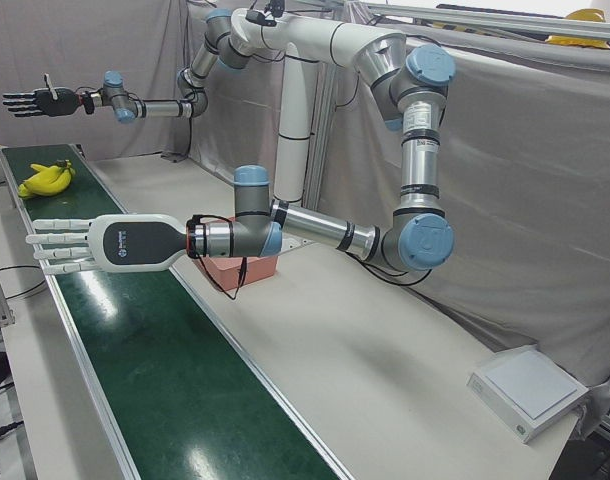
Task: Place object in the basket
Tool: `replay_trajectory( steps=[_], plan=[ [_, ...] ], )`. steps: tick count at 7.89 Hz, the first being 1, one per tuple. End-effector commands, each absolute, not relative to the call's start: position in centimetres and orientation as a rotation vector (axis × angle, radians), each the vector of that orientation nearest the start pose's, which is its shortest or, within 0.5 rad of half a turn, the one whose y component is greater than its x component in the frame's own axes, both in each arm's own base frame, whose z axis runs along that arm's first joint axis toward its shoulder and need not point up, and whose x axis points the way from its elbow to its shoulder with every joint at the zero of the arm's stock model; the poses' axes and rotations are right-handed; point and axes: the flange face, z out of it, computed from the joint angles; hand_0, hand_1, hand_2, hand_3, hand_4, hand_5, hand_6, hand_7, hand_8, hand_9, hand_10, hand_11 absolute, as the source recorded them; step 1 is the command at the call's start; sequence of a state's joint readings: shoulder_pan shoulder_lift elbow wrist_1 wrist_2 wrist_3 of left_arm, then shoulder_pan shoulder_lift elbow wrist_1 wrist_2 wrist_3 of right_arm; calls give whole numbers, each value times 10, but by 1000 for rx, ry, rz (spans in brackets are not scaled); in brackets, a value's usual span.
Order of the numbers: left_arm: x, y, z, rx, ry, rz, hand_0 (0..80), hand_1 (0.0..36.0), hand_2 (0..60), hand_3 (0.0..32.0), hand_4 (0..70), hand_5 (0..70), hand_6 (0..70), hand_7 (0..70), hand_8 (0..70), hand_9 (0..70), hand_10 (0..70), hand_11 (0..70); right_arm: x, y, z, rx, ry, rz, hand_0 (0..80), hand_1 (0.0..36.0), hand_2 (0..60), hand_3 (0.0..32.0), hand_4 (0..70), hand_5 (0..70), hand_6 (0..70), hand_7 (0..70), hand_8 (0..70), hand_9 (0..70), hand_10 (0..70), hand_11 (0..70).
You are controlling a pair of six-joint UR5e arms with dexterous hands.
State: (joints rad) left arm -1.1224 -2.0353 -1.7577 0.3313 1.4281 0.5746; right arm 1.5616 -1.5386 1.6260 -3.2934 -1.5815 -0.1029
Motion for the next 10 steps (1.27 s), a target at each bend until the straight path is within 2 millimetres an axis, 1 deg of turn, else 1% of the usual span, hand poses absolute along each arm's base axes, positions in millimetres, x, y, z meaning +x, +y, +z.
replay_trajectory(
  steps=[1, 2, 5, 7, 8, 10],
  plan=[
    [140, -629, 368, 254, 2207, -1473, 591, 208, 0, 26, 65, 0, 0, 2, 25, 52, 15, 49, 128, -499, 659, -91, 2210, -2355, 0, 0, 0, 0, 0, 0, 0, 0, 0, 0, 0, 0],
    [140, -629, 371, 253, 2202, -1477, 590, 208, 0, 24, 64, 0, 0, 3, 25, 53, 15, 49, 128, -499, 659, -91, 2210, -2355, 0, 0, 0, 0, 0, 0, 0, 0, 0, 0, 0, 0],
    [140, -629, 369, 253, 2206, -1475, 582, 202, 0, 20, 66, 0, 0, 4, 36, 63, 7, 36, 128, -499, 659, -91, 2210, -2355, 0, 0, 0, 0, 0, 0, 0, 0, 0, 0, 0, 0],
    [140, -628, 367, 253, 2210, -1471, 589, 208, 0, 22, 65, 0, 0, 6, 33, 61, 9, 40, 128, -499, 659, -91, 2210, -2355, 0, 0, 0, 0, 0, 0, 0, 0, 0, 0, 0, 0],
    [139, -628, 366, 255, 2212, -1471, 586, 206, 0, 16, 70, 0, 0, 6, 34, 62, 10, 41, 128, -499, 659, -91, 2210, -2355, 0, 0, 0, 0, 0, 0, 0, 0, 0, 0, 0, 0],
    [139, -628, 365, 254, 2213, -1468, 586, 204, 0, 22, 66, 0, 0, 5, 36, 61, 9, 39, 128, -499, 659, -91, 2210, -2355, 0, 0, 0, 0, 0, 0, 0, 0, 0, 0, 0, 0]
  ],
)
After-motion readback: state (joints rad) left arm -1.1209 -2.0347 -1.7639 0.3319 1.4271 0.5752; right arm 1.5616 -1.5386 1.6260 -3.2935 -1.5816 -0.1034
